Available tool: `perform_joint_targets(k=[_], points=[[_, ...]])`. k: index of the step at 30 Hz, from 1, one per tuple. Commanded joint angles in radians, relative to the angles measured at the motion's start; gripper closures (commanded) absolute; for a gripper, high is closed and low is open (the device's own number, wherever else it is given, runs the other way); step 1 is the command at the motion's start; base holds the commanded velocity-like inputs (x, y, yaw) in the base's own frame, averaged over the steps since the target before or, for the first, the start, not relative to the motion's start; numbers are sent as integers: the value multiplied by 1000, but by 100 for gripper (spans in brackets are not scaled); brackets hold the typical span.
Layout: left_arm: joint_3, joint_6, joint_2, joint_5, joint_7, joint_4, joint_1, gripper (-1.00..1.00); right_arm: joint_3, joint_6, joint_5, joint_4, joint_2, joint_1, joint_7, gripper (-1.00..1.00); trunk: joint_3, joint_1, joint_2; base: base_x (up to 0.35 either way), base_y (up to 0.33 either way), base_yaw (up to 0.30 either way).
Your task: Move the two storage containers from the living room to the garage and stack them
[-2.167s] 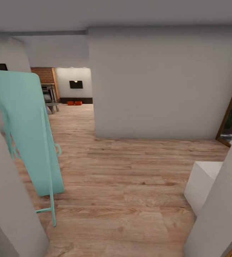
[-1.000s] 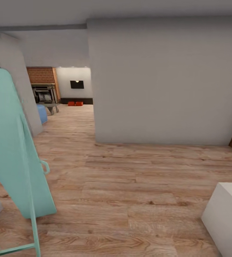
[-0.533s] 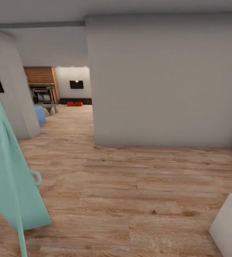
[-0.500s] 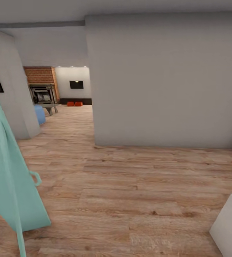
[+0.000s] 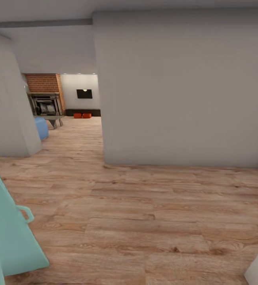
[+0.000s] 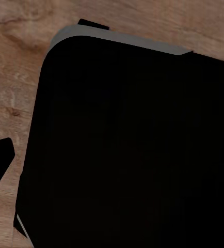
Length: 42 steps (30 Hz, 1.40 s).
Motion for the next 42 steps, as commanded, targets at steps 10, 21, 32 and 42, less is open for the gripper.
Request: perform_joint_targets(k=[10, 21, 32, 42], points=[[0, -2, 0, 5, 0, -1, 0, -100, 9, -6, -5, 3, 0, -1, -2, -100, -1, 1, 0, 324, 0, 0], [0, -2, 0, 6, 0, -1, 0, -100, 9, -6, -5, 3, 0, -1, -2, -100, -1, 1, 0, 324, 0, 0], [0, -2, 0, 6, 0, -1, 0, -100, 9, -5, -5, 3, 0, -1, -1, -100, -1, 1, 0, 324, 0, 0], [0, -2, 0, 6, 0, -1, 0, -100, 9, -4, -4, 3, 0, -1, -1, -100, -1, 1, 0, 324, 0, 0]])
